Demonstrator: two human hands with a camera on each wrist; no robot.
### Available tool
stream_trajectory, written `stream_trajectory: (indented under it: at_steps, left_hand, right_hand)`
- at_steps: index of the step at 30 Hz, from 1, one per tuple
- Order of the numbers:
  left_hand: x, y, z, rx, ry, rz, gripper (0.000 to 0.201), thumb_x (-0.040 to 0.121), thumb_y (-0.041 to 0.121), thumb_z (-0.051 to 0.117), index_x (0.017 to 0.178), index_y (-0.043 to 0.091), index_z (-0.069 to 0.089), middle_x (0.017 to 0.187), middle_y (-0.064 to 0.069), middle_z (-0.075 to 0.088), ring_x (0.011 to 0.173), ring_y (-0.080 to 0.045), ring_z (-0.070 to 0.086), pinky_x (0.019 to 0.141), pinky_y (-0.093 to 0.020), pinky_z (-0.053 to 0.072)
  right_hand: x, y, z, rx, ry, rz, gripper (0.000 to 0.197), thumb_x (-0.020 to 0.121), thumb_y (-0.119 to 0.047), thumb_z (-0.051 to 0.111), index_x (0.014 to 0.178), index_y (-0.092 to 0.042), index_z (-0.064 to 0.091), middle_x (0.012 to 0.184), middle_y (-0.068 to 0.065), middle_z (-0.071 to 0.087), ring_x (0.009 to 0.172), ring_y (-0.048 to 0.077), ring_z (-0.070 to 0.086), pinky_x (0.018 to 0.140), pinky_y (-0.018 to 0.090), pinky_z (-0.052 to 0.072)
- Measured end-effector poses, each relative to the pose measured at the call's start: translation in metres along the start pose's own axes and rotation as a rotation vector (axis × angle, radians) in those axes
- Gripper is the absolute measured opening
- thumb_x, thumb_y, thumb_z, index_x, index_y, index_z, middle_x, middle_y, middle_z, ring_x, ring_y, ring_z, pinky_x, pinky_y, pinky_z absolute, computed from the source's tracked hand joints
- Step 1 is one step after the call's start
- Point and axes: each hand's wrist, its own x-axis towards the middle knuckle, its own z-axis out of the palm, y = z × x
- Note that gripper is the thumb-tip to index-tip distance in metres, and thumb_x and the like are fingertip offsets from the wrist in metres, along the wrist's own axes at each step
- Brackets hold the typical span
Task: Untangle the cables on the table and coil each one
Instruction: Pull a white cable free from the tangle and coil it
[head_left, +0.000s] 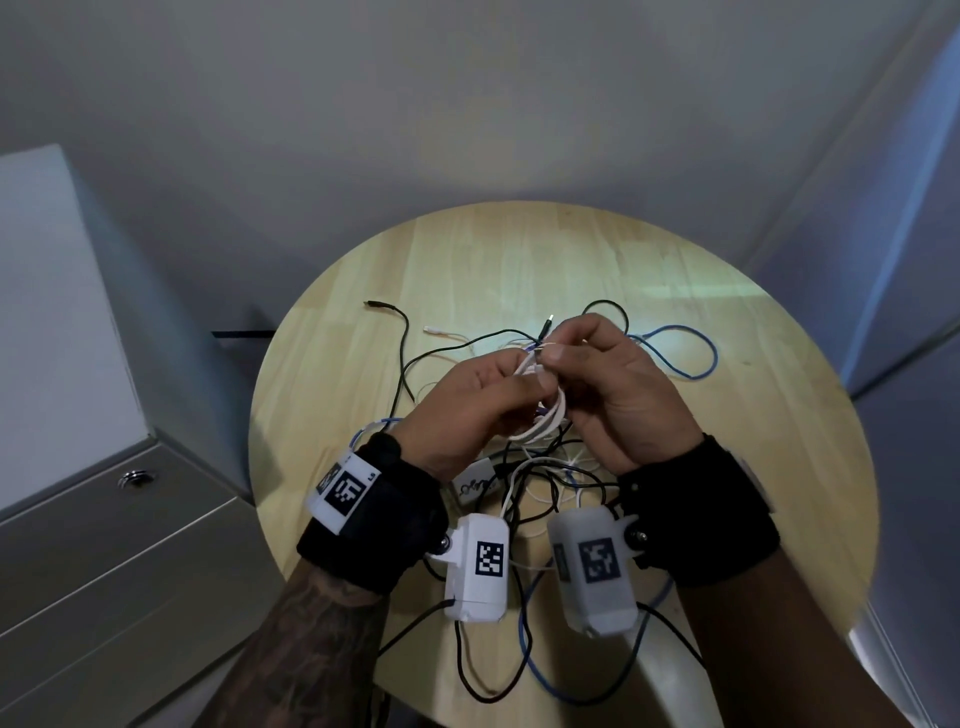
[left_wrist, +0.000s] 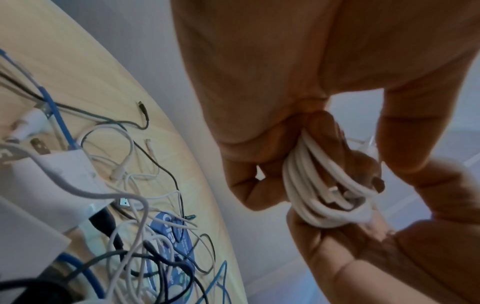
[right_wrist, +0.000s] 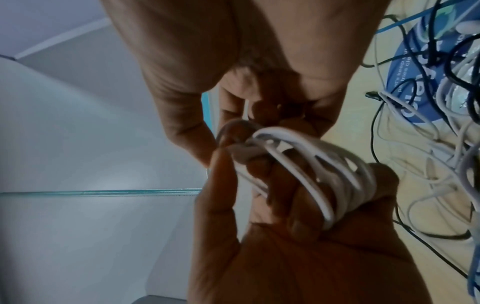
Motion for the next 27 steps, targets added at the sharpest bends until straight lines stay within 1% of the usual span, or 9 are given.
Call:
stream_trajectory:
  at_steps: [3, 7, 11, 14, 15, 18, 21, 23, 27]
  left_hand:
    - [0.0, 0.0, 0.001, 0.003, 0.011, -0.013, 0.017, 0.092, 0.02, 0.055, 0.077, 0.011, 0.052, 0.061, 0.005, 0.047, 0.055, -0.011, 0.033, 0.052, -0.022, 0.026]
    - [-0.001, 0.005, -0.004, 0.124, 0.0, -0.008, 0.029, 0.1, 0.011, 0.051, 0.07, 0.014, 0.049, 0.056, 0.007, 0.037, 0.052, -0.01, 0.028, 0.05, -0.021, 0.024]
    - [-0.006, 0.012, -0.007, 0.158, -0.052, -0.01, 0.029, 0.096, 0.011, 0.056, 0.068, 0.019, 0.052, 0.057, 0.009, 0.042, 0.052, -0.009, 0.03, 0.051, -0.021, 0.025]
    - [-0.008, 0.013, -0.008, 0.234, -0.027, -0.027, 0.025, 0.095, 0.007, 0.058, 0.071, 0.013, 0.054, 0.058, 0.009, 0.049, 0.051, -0.006, 0.037, 0.051, -0.018, 0.029]
    - [-0.008, 0.012, -0.009, 0.256, -0.017, -0.029, 0.023, 0.094, 0.006, 0.059, 0.072, 0.011, 0.053, 0.059, 0.006, 0.05, 0.051, -0.007, 0.038, 0.051, -0.018, 0.03]
    - [-0.006, 0.006, -0.009, 0.297, 0.005, -0.028, 0.022, 0.09, 0.011, 0.065, 0.073, 0.013, 0.052, 0.063, -0.001, 0.052, 0.054, -0.011, 0.041, 0.054, -0.021, 0.033]
    - [-0.003, 0.0, -0.007, 0.344, 0.049, -0.033, 0.019, 0.083, 0.025, 0.065, 0.071, 0.018, 0.053, 0.064, -0.002, 0.053, 0.061, -0.016, 0.042, 0.062, -0.03, 0.034]
    - [-0.001, -0.003, -0.007, 0.358, 0.056, -0.03, 0.018, 0.081, 0.03, 0.065, 0.069, 0.022, 0.054, 0.063, 0.001, 0.055, 0.06, -0.016, 0.044, 0.064, -0.034, 0.034]
    - [0.0, -0.004, -0.007, 0.379, 0.074, -0.039, 0.021, 0.083, 0.029, 0.064, 0.067, 0.021, 0.052, 0.059, 0.005, 0.053, 0.054, -0.013, 0.043, 0.059, -0.028, 0.034]
  right_hand:
    - [0.0, 0.0, 0.002, -0.092, 0.058, -0.089, 0.015, 0.075, -0.004, 0.065, 0.073, -0.019, 0.065, 0.07, 0.008, 0.057, 0.064, 0.022, 0.051, 0.062, 0.031, 0.042]
    - [-0.005, -0.006, 0.0, -0.514, 0.057, -0.317, 0.018, 0.082, 0.0, 0.067, 0.091, -0.015, 0.063, 0.067, 0.01, 0.052, 0.063, 0.024, 0.046, 0.064, 0.033, 0.043]
    - [-0.005, -0.007, -0.005, -0.318, -0.071, -0.124, 0.028, 0.074, -0.005, 0.072, 0.1, -0.01, 0.063, 0.071, 0.009, 0.06, 0.067, 0.022, 0.054, 0.066, 0.03, 0.046]
    - [-0.005, -0.008, -0.013, -0.315, -0.12, -0.006, 0.035, 0.072, -0.03, 0.083, 0.098, -0.01, 0.071, 0.085, 0.028, 0.063, 0.078, 0.029, 0.054, 0.076, 0.041, 0.043]
    - [-0.006, -0.009, -0.015, -0.385, -0.108, -0.024, 0.031, 0.075, -0.028, 0.081, 0.097, -0.009, 0.072, 0.091, 0.034, 0.064, 0.081, 0.03, 0.057, 0.079, 0.042, 0.045]
    - [-0.007, -0.015, -0.015, -0.586, -0.088, -0.119, 0.01, 0.087, -0.006, 0.069, 0.097, -0.004, 0.071, 0.097, 0.026, 0.069, 0.081, 0.025, 0.064, 0.08, 0.037, 0.053]
    - [-0.007, -0.014, -0.015, -0.798, -0.097, -0.199, 0.01, 0.089, -0.009, 0.065, 0.094, -0.015, 0.07, 0.093, 0.017, 0.068, 0.087, 0.03, 0.062, 0.082, 0.038, 0.052]
    - [-0.007, -0.012, -0.014, -0.9, -0.073, -0.223, 0.011, 0.09, -0.009, 0.063, 0.093, -0.018, 0.069, 0.09, 0.011, 0.066, 0.085, 0.024, 0.059, 0.077, 0.03, 0.049]
    - [-0.007, -0.01, -0.012, -1.032, -0.065, -0.359, 0.009, 0.09, -0.008, 0.064, 0.093, -0.015, 0.068, 0.083, 0.0, 0.057, 0.072, 0.009, 0.053, 0.067, 0.015, 0.043]
